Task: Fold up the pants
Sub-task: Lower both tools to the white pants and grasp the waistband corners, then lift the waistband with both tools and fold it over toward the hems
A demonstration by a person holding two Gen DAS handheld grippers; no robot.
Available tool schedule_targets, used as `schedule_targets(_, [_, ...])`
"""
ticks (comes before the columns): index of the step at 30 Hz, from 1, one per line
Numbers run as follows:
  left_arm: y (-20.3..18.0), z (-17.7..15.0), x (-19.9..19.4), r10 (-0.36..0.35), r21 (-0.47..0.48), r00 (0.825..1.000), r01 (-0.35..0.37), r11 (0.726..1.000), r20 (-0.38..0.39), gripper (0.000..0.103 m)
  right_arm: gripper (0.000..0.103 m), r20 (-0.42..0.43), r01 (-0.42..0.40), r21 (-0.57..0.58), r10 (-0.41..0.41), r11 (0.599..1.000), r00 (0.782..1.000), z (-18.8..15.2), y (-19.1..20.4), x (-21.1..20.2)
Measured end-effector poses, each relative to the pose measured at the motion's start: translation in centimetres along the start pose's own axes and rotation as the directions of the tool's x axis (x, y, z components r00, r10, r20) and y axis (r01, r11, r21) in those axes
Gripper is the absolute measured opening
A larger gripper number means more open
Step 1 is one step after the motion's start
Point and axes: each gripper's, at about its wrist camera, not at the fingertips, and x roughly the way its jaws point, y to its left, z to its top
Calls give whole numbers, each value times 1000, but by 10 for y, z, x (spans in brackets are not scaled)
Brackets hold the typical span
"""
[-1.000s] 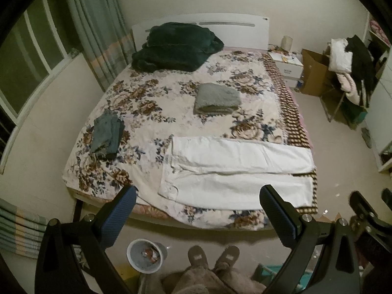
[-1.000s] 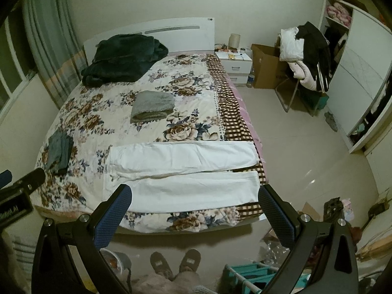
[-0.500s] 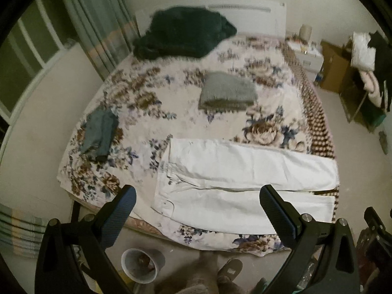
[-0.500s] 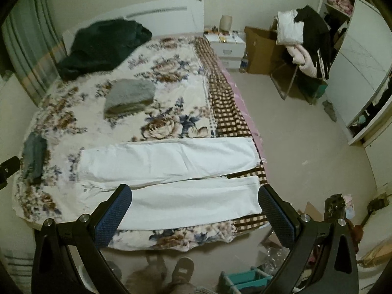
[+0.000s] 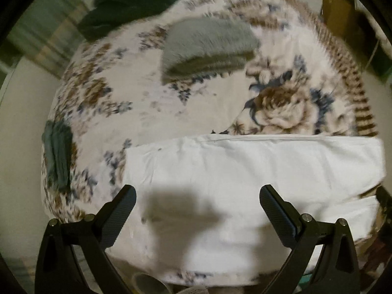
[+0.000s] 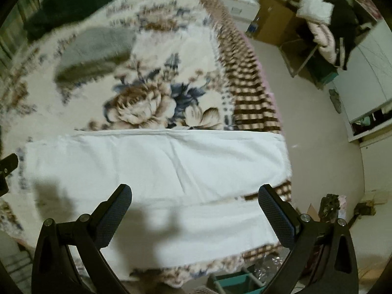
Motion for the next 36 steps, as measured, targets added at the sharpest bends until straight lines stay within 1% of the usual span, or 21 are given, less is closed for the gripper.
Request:
schedule_targets(3, [-28, 23, 63, 21, 105, 999, -16, 994, -48, 103, 103, -65, 16, -46, -19, 999, 998, 23, 20, 72])
schedule_targets(6, [-53, 38, 117, 39, 210, 996, -20, 977, -85, 103, 103, -127, 16, -105, -29, 994, 991, 38, 35, 139])
schedule_targets(9, [-82, 50, 163, 49, 325, 990, -4, 946, -132, 103, 103, -186, 11, -188, -47, 982, 981, 46, 52, 197])
schedule_targets(10, [-91, 52, 177, 45, 361, 988, 12, 932, -149, 103, 103, -201, 13, -217, -57, 976, 978, 48, 56, 212])
schedule_targets(13, [-107, 58, 205, 37, 431, 982, 47, 901, -185, 103, 103, -238, -10, -309, -67, 951, 969, 56, 72, 253])
schedule_targets(16, [-113, 61, 217, 3, 466, 979, 95, 879, -206, 102, 103, -246, -30, -391, -73, 920, 966, 62, 84, 275])
schedule_targets(17, [-113, 62, 218, -20, 472, 976, 122, 873, -215, 99, 103, -250, -38, -423, -76, 905, 965, 65, 88, 281])
schedule_targets(18, [-113, 63, 218, -44, 475, 974, 149, 867, -224, 91, 103, -252, -49, -454, -76, 889, 965, 68, 93, 287])
schedule_targets(19, [-113, 64, 217, -76, 477, 969, 184, 859, -236, 86, 102, -257, -60, -474, -72, 878, 964, 70, 96, 290])
schedule_targets(21, [-115, 65, 215, -121, 482, 961, 231, 845, -249, 67, 97, -274, -90, -498, -58, 862, 960, 75, 99, 296])
schedule_targets(22, [-117, 66, 215, -131, 486, 960, 241, 840, -249, 53, 91, -287, -107, -500, -48, 859, 957, 76, 100, 298])
schedule_targets(23, [-120, 67, 213, -156, 485, 953, 268, 832, -259, 40, 88, -301, -124, -498, -37, 858, 953, 78, 101, 300])
schedule_targets(24, [-123, 67, 211, -164, 486, 951, 276, 829, -260, 32, 80, -315, -143, -496, -24, 856, 949, 81, 102, 300])
schedule_targets(25, [-127, 67, 208, -158, 500, 956, 265, 825, -247, 24, 71, -323, -159, -496, -11, 854, 946, 82, 103, 300])
schedule_targets(26, [-130, 66, 207, -159, 502, 958, 262, 824, -240, 21, 61, -330, -179, -496, 6, 850, 944, 84, 104, 299])
schedule_targets(27, [-130, 68, 205, -164, 495, 958, 263, 828, -235, 17, 54, -329, -184, -497, 12, 848, 944, 84, 106, 297])
schedule_targets(28, [-130, 69, 203, -171, 486, 959, 263, 833, -226, 14, 43, -327, -190, -498, 19, 846, 945, 84, 106, 294])
schedule_targets(29, [-127, 71, 199, -179, 479, 960, 264, 837, -217, 12, 38, -324, -194, -494, 28, 847, 946, 86, 106, 292])
schedule_targets(31, [-121, 69, 190, -196, 458, 960, 268, 847, -199, 9, 24, -316, -195, -485, 37, 852, 948, 87, 105, 285])
schedule_targets(32, [-118, 69, 185, -205, 444, 960, 270, 854, -188, 9, 21, -311, -195, -479, 43, 856, 950, 87, 102, 280])
schedule_targets(36, [-100, 65, 161, -239, 403, 960, 279, 872, -148, 7, 15, -276, -192, -443, 70, 876, 958, 82, 91, 254])
